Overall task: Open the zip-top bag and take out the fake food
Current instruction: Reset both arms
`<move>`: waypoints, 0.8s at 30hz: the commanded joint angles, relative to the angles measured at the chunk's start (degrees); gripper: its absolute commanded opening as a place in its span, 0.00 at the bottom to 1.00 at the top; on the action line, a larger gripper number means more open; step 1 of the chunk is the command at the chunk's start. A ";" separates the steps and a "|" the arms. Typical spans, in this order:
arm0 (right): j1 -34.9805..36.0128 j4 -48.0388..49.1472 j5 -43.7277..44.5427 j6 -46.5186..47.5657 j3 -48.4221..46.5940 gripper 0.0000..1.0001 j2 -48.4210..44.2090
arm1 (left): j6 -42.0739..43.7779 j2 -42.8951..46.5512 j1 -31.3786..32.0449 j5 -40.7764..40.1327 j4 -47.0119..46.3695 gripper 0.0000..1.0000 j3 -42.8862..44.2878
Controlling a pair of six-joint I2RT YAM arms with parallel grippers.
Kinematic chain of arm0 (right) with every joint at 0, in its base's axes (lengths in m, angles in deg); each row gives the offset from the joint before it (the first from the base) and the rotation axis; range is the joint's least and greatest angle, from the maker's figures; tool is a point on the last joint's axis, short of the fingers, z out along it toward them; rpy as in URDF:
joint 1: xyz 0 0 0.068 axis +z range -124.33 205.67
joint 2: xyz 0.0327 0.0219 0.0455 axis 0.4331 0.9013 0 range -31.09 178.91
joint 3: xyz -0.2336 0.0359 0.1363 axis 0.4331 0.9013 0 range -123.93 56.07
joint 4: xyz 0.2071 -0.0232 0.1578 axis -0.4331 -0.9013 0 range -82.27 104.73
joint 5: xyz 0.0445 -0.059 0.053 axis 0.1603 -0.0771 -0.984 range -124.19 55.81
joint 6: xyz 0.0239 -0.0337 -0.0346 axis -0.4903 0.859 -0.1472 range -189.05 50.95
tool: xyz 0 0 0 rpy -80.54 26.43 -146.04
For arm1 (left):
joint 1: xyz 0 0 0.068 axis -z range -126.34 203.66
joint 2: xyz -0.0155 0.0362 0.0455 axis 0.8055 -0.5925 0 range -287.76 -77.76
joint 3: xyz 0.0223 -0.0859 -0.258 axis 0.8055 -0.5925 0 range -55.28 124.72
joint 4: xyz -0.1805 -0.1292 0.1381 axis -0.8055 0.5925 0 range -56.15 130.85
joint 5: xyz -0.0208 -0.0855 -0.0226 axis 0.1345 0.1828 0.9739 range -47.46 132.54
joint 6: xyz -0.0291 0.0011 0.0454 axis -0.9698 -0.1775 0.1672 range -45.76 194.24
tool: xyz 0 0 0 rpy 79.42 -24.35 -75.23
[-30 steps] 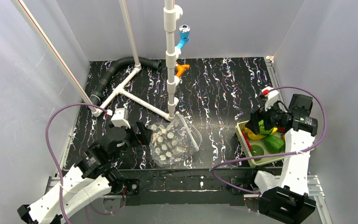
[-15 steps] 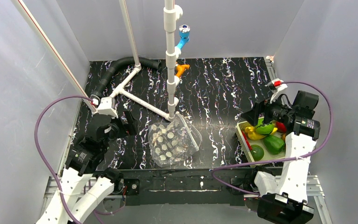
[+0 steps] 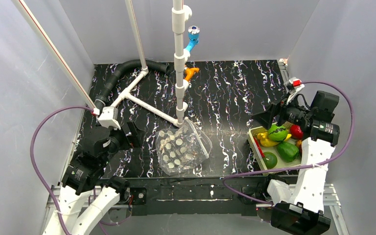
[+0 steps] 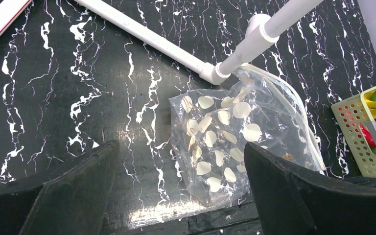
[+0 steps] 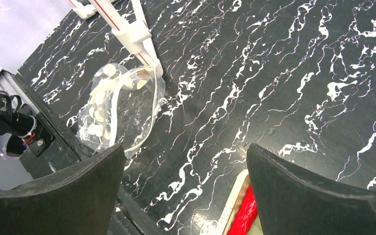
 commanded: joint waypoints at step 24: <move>-0.18 6.22 0.09 -11.38 0.55 0.98 -4.43 | -0.57 4.16 -0.26 0.53 3.33 0.98 2.28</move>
